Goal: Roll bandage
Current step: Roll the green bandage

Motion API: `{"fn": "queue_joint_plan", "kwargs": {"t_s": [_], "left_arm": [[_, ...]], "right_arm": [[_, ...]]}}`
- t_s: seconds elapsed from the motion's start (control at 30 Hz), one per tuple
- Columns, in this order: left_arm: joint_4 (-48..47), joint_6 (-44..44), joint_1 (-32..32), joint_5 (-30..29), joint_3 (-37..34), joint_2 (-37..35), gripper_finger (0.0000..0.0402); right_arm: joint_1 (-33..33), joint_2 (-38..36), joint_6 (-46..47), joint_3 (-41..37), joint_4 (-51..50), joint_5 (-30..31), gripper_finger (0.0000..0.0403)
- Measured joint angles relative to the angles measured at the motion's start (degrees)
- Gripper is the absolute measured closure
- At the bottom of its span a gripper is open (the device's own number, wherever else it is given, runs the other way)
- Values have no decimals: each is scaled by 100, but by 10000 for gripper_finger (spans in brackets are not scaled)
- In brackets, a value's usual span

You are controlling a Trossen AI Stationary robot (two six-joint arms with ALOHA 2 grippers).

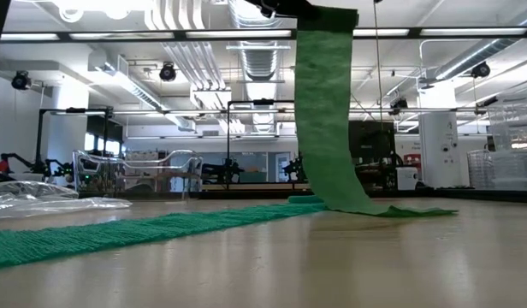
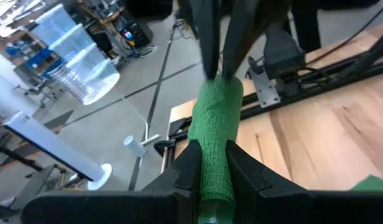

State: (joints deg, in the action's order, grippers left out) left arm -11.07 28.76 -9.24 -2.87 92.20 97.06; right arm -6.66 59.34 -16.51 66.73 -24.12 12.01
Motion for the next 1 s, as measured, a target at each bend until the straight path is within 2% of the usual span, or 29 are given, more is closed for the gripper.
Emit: {"fn": "queue_joint_plan", "kwargs": {"t_s": [0.1, 0.47, 0.67, 1.0], "left_arm": [[-28, 7, 35, 190, 0, 0, 361], [-124, -18, 59, 183, -20, -25, 361], [-60, 16, 61, 183, -20, -31, 361], [-88, 14, 76, 168, -20, 22, 361]], "right_arm": [[-4, 155, -51, -4, 2, 0, 371], [5, 58, 245, 7, -816, 316, 384], [2, 8, 239, 4, -637, 299, 384], [-2, 341, 139, -4, -110, 306, 384]]}}
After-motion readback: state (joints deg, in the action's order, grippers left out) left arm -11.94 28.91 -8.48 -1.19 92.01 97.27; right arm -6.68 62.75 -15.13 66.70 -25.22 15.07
